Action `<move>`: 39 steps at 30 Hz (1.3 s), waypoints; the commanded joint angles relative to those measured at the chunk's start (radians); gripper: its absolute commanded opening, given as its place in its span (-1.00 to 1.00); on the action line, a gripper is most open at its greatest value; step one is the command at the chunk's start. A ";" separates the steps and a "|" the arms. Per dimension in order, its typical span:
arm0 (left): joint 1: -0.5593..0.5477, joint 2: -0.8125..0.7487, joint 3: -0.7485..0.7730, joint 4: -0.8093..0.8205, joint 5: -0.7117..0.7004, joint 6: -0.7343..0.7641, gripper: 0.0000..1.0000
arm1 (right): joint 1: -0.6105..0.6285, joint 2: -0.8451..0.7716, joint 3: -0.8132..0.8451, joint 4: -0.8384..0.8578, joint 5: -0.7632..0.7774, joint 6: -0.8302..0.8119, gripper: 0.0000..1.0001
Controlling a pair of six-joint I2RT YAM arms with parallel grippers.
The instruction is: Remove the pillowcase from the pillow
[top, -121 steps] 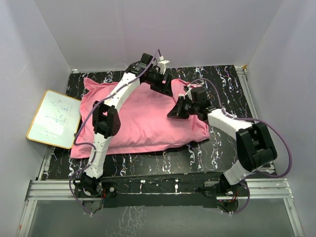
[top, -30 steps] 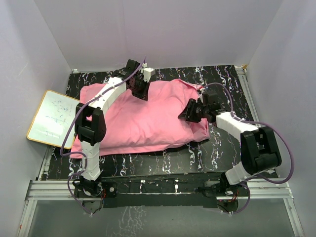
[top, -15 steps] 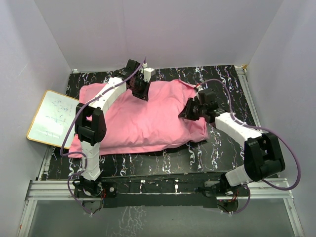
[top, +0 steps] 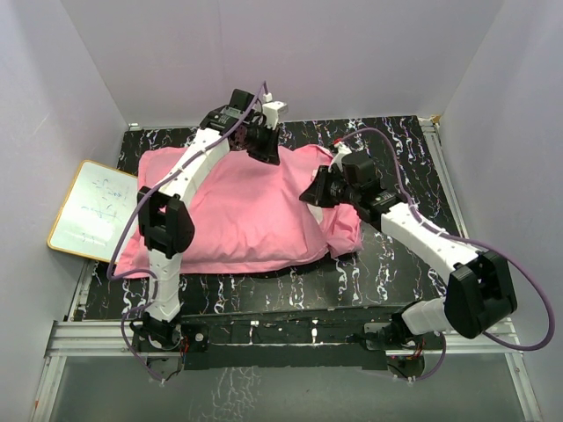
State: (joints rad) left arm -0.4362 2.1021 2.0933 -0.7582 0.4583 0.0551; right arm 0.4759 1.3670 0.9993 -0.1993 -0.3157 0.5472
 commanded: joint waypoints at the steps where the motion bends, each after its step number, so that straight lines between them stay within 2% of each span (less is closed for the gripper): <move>1: -0.021 0.054 0.107 -0.069 0.085 -0.041 -0.84 | 0.008 -0.004 -0.002 0.121 -0.051 0.032 -0.84; 5: -0.039 0.102 0.155 -0.070 0.099 -0.065 -0.61 | 0.035 0.045 -0.035 0.171 -0.081 0.060 -0.85; 9: -0.059 0.131 0.152 -0.081 0.124 -0.081 -0.07 | 0.094 0.109 -0.039 0.214 -0.093 0.079 -0.85; 13: -0.088 0.126 0.100 -0.109 0.120 -0.039 0.10 | 0.142 0.176 -0.013 0.233 -0.102 0.085 -0.85; 15: -0.095 0.122 0.071 -0.123 0.091 -0.011 0.11 | 0.154 0.193 -0.006 0.239 -0.106 0.086 -0.85; 17: -0.096 0.123 0.044 -0.143 0.049 0.027 0.05 | 0.156 0.193 -0.004 0.236 -0.103 0.082 -0.85; 18: -0.095 0.123 0.029 -0.149 0.020 0.047 -0.05 | 0.155 0.187 -0.009 0.235 -0.097 0.079 -0.85; 21: -0.096 0.107 -0.047 -0.130 -0.100 0.094 -0.55 | 0.153 0.162 -0.025 0.229 -0.073 0.071 -0.84; 23: -0.092 0.092 -0.096 -0.096 -0.164 0.117 -0.79 | 0.129 0.144 -0.032 0.212 -0.082 0.072 -0.83; 24: -0.092 0.087 -0.110 -0.086 -0.184 0.125 -0.87 | 0.093 0.134 -0.038 0.202 -0.098 0.079 -0.79; 26: -0.089 0.079 -0.121 -0.077 -0.210 0.130 -0.98 | 0.020 0.109 -0.050 0.189 -0.129 0.095 -0.59; 27: -0.085 0.073 -0.121 -0.073 -0.216 0.130 -1.00 | -0.022 0.097 -0.059 0.185 -0.140 0.102 -0.47; 29: -0.080 0.055 -0.113 -0.059 -0.219 0.126 -1.00 | -0.089 0.078 -0.065 0.165 -0.145 0.103 0.00; 31: -0.074 0.036 -0.092 -0.050 -0.203 0.126 -1.00 | -0.132 0.075 -0.061 0.144 -0.142 0.097 0.26; 35: -0.070 0.001 -0.041 -0.046 -0.137 0.120 -1.00 | -0.175 0.113 -0.041 0.115 -0.158 0.081 0.51; 39: -0.070 -0.009 -0.006 -0.056 -0.097 0.113 -1.00 | -0.186 0.197 -0.005 0.082 -0.176 0.059 0.61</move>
State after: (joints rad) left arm -0.5144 2.1826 2.0258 -0.7929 0.3252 0.1646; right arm 0.2932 1.5002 0.9413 -0.0898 -0.4553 0.6353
